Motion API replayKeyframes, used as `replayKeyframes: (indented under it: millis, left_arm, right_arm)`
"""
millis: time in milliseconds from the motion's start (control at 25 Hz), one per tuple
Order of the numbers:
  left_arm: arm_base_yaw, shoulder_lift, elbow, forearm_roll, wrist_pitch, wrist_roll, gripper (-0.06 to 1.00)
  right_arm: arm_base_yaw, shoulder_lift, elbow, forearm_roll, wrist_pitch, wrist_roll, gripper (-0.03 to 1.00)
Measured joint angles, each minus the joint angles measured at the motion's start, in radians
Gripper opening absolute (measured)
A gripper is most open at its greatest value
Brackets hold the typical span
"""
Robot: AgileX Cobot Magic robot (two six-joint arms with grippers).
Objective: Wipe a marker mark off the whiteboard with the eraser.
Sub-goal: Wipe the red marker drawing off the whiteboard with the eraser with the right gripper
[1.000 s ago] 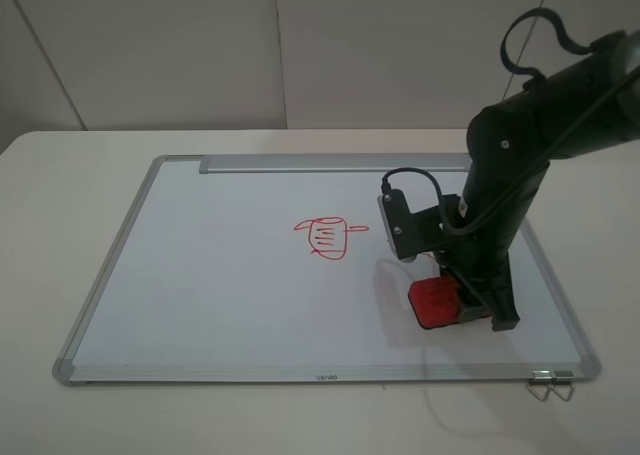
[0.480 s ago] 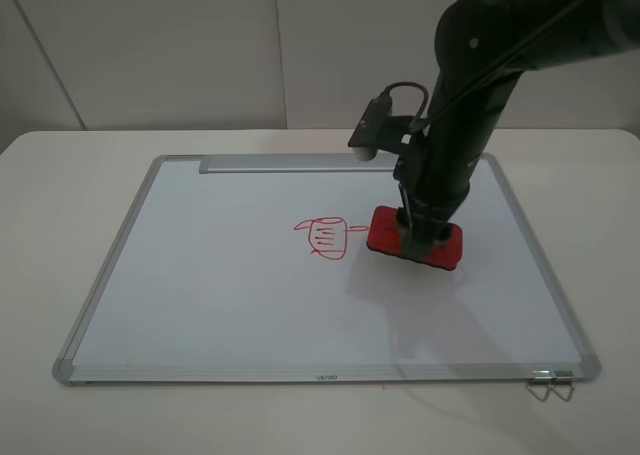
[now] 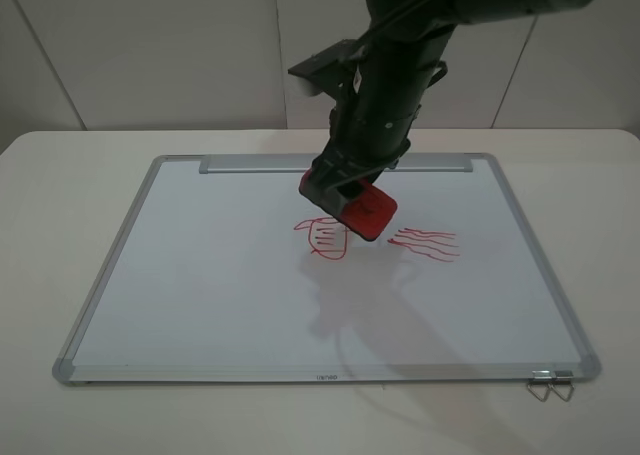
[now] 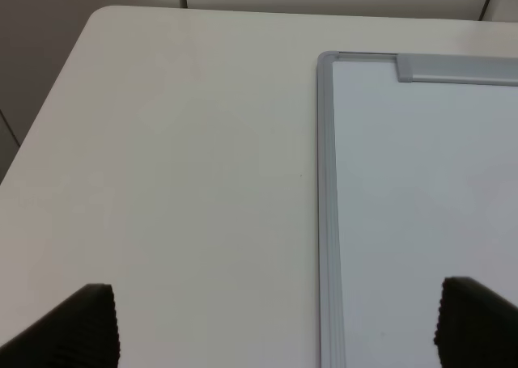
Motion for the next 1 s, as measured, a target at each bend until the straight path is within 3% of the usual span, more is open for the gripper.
replayKeyframes:
  millis: [480,1000]
  left_arm:
    - [0.0,0.0,0.0,0.0,0.0,0.0,0.78]
    - [0.0,0.0,0.0,0.0,0.0,0.0,0.78]
  right_arm:
    - [0.047,0.372,-0.423,-0.024,0.229,0.264,0.49]
    - [0.069,0.496,-0.495,-0.003,0.206,0.298,0.49]
